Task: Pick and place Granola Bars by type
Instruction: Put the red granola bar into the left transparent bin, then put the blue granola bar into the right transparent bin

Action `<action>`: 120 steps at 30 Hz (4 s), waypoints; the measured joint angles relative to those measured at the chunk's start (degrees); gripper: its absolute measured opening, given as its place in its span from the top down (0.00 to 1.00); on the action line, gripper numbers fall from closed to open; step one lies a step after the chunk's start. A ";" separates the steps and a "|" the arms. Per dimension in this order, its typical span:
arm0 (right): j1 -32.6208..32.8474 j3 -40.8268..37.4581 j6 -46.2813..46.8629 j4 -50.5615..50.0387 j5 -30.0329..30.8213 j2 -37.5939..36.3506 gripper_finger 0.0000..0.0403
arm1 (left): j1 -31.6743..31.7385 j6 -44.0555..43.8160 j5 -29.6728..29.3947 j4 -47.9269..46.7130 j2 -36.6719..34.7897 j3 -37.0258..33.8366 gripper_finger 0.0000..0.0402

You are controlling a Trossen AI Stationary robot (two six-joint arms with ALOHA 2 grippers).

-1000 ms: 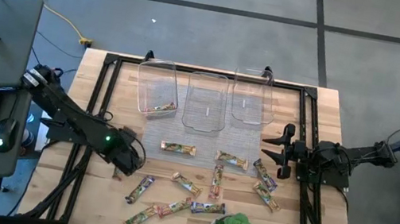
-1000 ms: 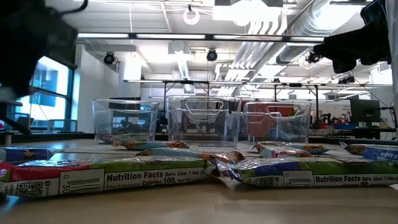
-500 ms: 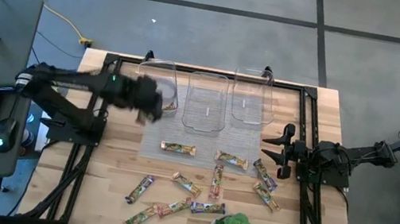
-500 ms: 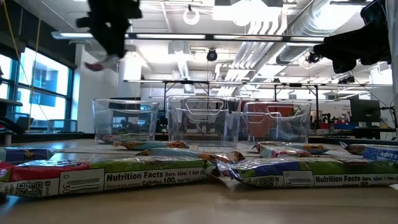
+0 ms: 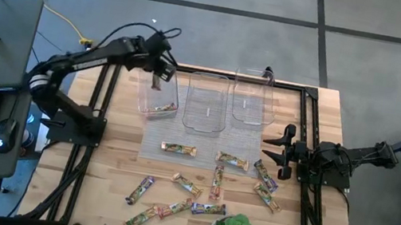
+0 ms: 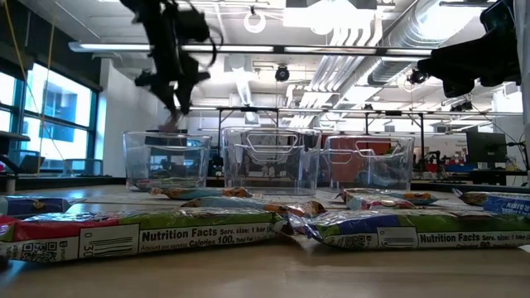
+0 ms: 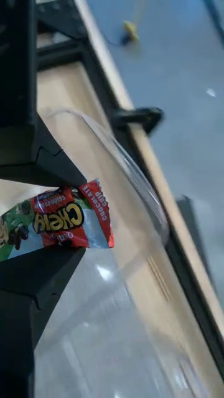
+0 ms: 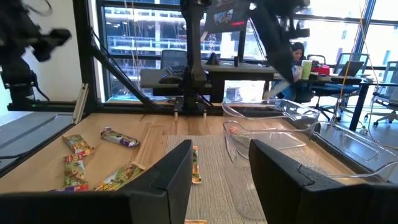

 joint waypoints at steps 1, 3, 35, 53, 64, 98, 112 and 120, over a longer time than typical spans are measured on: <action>0.00 0.00 0.01 0.00 0.00 -0.01 0.64 | 0.63 0.14 0.03 0.04 1.16 -0.66 0.64; 0.01 0.00 0.02 0.00 -0.02 0.01 0.64 | 1.30 1.05 0.02 0.07 3.43 -1.61 0.64; 0.01 -0.01 -2.54 0.75 1.13 -0.01 0.64 | 0.70 15.32 5.63 9.01 20.67 -2.73 0.64; 0.01 -0.01 -2.47 6.73 16.61 -0.01 0.64 | 0.70 15.80 5.99 9.11 20.67 -2.73 0.64; 0.01 -0.01 -13.58 15.56 16.55 0.01 0.64 | 0.70 15.91 7.81 9.03 20.67 -2.73 0.64; 0.01 0.00 -11.92 4.93 15.19 0.03 0.52 | 0.70 12.76 8.33 9.98 20.56 -2.66 0.64; 0.00 -0.01 -1.57 -0.17 12.07 0.71 0.52 | 0.68 11.30 6.07 6.11 20.56 -2.68 0.44; 0.00 0.00 -1.39 0.21 13.03 0.71 0.52 | 0.68 9.32 14.68 -4.96 20.59 4.83 0.38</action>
